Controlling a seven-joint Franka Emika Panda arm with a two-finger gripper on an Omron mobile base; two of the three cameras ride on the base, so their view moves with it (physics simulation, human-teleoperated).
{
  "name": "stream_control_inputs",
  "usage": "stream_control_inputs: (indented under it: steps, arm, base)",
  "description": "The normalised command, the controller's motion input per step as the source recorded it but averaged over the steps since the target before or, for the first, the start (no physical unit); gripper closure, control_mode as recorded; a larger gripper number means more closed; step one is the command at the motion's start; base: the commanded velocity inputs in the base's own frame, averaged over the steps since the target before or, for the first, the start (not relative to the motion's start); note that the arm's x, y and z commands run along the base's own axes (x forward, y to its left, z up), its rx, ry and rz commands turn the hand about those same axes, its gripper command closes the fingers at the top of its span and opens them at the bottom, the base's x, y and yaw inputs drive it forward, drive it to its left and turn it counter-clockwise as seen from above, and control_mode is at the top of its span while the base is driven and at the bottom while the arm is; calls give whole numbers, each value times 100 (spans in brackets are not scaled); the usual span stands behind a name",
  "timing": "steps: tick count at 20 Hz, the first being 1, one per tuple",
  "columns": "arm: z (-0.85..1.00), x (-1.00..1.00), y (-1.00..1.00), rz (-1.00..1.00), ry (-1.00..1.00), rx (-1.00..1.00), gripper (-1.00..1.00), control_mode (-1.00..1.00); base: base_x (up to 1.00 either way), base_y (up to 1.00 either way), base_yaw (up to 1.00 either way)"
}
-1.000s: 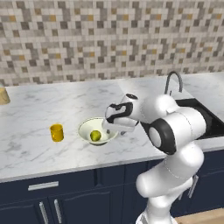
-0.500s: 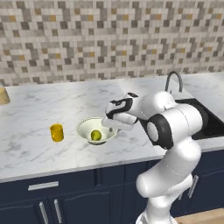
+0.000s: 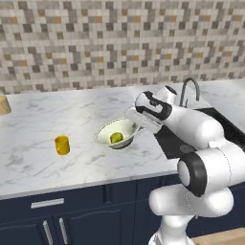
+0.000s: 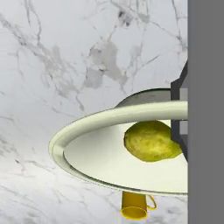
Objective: Move the mug from next to the sink to the open cabinet. Then, move the bowl with the pear to the fridge to clear the area for faucet cleaning.
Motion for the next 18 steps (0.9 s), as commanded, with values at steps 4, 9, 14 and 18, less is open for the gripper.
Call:
stream_control_inputs:
  steps: [4, 9, 14, 18]
  arm:
    - [89, -74, -66, -47, -9, 30, 100, -100]
    - [33, -51, -29, -28, -2, 18, 100, 100]
    - [0, 0, 0, 0, 0, 0, 100, 100]
    - [0, 0, 0, 0, 0, 0, 100, 100]
  base:
    - [0, 0, 0]
    - [-37, 0, 14]
    - [-18, 0, 90]
    - [0, 4, 97]
